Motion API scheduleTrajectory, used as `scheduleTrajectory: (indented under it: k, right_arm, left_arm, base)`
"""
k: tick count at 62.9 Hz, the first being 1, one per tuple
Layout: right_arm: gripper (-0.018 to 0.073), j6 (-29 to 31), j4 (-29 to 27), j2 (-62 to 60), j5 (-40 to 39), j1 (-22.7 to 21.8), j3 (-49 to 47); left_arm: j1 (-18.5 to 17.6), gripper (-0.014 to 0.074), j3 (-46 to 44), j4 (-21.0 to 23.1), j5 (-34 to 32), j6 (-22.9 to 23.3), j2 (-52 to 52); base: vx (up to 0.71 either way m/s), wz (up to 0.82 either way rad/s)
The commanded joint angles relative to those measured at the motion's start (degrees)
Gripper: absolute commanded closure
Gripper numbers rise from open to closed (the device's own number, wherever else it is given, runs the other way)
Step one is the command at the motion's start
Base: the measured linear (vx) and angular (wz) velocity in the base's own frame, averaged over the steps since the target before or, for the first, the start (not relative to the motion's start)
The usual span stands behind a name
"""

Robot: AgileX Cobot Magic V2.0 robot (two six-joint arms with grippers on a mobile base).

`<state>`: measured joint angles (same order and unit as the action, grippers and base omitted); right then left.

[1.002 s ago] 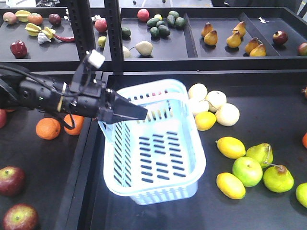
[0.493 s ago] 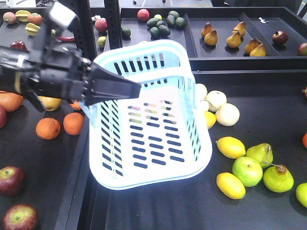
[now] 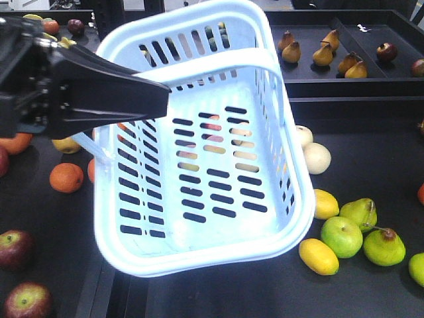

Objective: Pick three apples into basket with both arms
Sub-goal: 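Lift the light-blue basket by its handle with the left gripper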

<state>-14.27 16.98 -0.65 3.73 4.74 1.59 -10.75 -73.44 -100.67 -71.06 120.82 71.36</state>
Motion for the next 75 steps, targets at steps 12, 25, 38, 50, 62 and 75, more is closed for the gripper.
scheduleTrajectory:
  k: [12,25,38,50,62,75]
  right_arm:
    - [0.0564,0.16,0.48,-0.69,-4.08,-0.29,0.75]
    - [0.0564,0.16,0.48,-0.69,-4.08,-0.29,0.75]
    - [0.0564,0.16,0.48,-0.69,-4.08,-0.29,0.75]
    - [0.0564,0.16,0.48,-0.69,-4.08,-0.29,0.75]
    - [0.0564,0.16,0.48,-0.69,-4.08,-0.29,0.75]
    - [0.0564,0.16,0.48,-0.69,-4.08,-0.29,0.75]
  left_arm:
    - [-0.26,0.0604,4.11,-1.23,-3.41,1.10,-8.47]
    - [-0.26,0.0604,9.20,-1.23,-0.86,1.04,-10.34]
    - [-0.26,0.0603,9.93,-1.16,-2.76,1.04,-10.29]
    - [-0.26,0.0603,9.93,-1.16,-2.71,1.04,-10.29]
    - [-0.26,0.0603,9.93,-1.16,-2.71,1.04,-10.29]
    - [-0.26,0.0603,9.93,-1.16,-2.71,1.04,-10.29]
  base:
    - [0.00,0.00]
    - [0.00,0.00]
    - [0.00,0.00]
    - [0.00,0.00]
    - [0.00,0.00]
    - [0.00,0.00]
